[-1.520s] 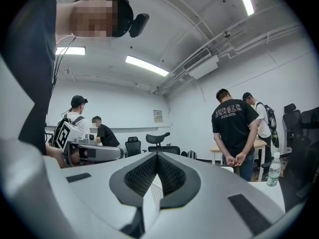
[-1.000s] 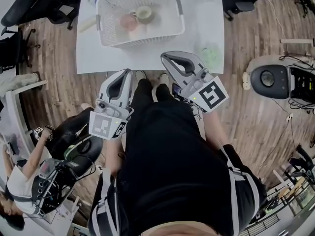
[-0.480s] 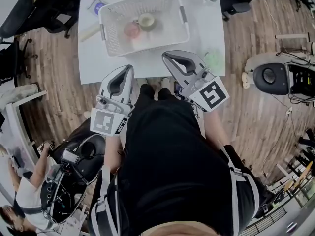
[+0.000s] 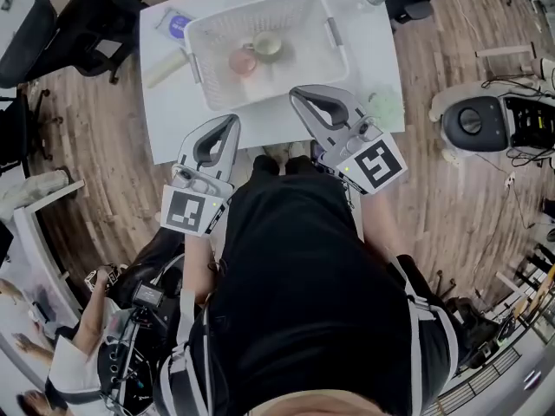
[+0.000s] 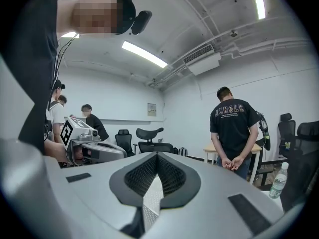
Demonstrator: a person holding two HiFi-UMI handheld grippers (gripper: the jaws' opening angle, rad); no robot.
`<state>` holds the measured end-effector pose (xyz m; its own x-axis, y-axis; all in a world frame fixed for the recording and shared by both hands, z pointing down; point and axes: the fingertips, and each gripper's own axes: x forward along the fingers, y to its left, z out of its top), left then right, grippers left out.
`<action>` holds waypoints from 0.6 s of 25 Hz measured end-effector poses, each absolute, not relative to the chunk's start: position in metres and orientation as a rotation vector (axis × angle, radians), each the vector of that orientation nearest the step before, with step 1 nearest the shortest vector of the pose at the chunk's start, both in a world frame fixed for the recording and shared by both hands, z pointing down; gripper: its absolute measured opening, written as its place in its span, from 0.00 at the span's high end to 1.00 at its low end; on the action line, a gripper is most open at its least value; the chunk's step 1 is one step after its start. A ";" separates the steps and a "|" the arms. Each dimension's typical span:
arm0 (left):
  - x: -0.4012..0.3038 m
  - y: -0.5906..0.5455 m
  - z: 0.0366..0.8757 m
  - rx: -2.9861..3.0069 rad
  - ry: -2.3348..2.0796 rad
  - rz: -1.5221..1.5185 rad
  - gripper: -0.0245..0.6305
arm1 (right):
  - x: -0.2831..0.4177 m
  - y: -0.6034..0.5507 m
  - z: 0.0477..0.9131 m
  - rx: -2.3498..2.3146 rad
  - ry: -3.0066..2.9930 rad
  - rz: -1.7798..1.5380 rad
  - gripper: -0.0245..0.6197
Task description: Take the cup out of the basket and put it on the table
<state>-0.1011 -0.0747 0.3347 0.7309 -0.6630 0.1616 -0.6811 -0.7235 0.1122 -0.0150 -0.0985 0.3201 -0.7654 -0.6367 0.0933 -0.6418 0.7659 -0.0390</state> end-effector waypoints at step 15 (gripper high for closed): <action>-0.115 -0.103 0.345 2.703 -1.121 0.127 0.93 | -0.035 -0.132 0.334 0.979 -2.823 0.094 0.93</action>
